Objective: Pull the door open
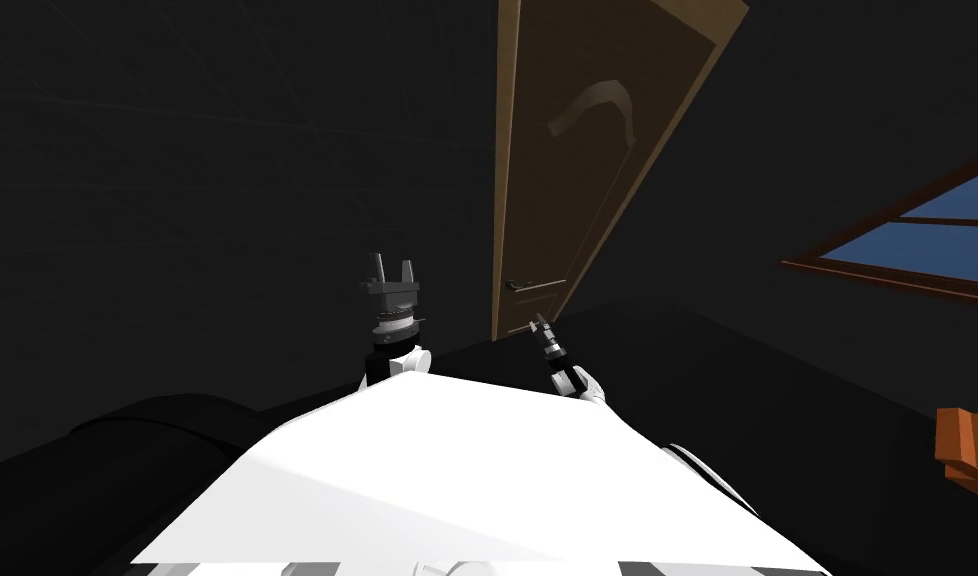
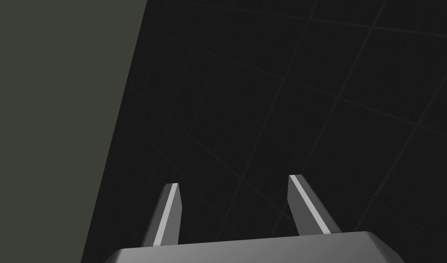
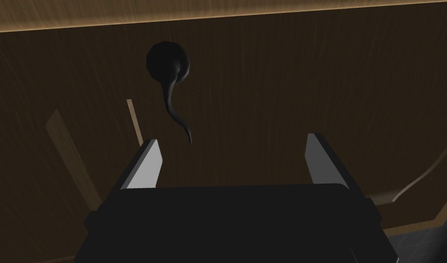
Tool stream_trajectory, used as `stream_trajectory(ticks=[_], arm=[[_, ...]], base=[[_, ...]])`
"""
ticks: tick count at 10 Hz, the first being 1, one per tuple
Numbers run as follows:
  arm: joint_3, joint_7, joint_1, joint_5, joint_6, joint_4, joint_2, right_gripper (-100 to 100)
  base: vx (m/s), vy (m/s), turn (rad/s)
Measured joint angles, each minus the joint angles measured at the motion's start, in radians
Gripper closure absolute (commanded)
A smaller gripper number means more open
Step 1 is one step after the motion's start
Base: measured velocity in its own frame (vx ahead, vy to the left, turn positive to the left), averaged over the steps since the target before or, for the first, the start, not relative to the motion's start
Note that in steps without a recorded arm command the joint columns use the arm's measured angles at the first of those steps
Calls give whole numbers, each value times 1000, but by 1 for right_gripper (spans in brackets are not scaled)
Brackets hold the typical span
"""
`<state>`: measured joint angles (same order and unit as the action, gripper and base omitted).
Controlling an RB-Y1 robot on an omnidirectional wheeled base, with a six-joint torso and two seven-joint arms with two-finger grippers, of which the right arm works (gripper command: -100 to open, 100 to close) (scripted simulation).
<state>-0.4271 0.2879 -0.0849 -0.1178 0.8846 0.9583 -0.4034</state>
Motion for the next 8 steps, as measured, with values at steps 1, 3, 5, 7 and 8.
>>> stream_trajectory(ticks=[1,3,5,7,8], arm=[[-8,8,-13,-3,15,-34,-6,-100],[-23,19,-31,-10,30,-78,-19,-100],[-37,30,-49,-17,43,-123,-33,-100],[-52,41,-74,-22,60,-177,-41,-100],[-61,46,-82,-27,65,-197,-50,-100]], base=[[98,58,4],[94,48,4],[97,41,3],[98,43,6],[131,43,1]])
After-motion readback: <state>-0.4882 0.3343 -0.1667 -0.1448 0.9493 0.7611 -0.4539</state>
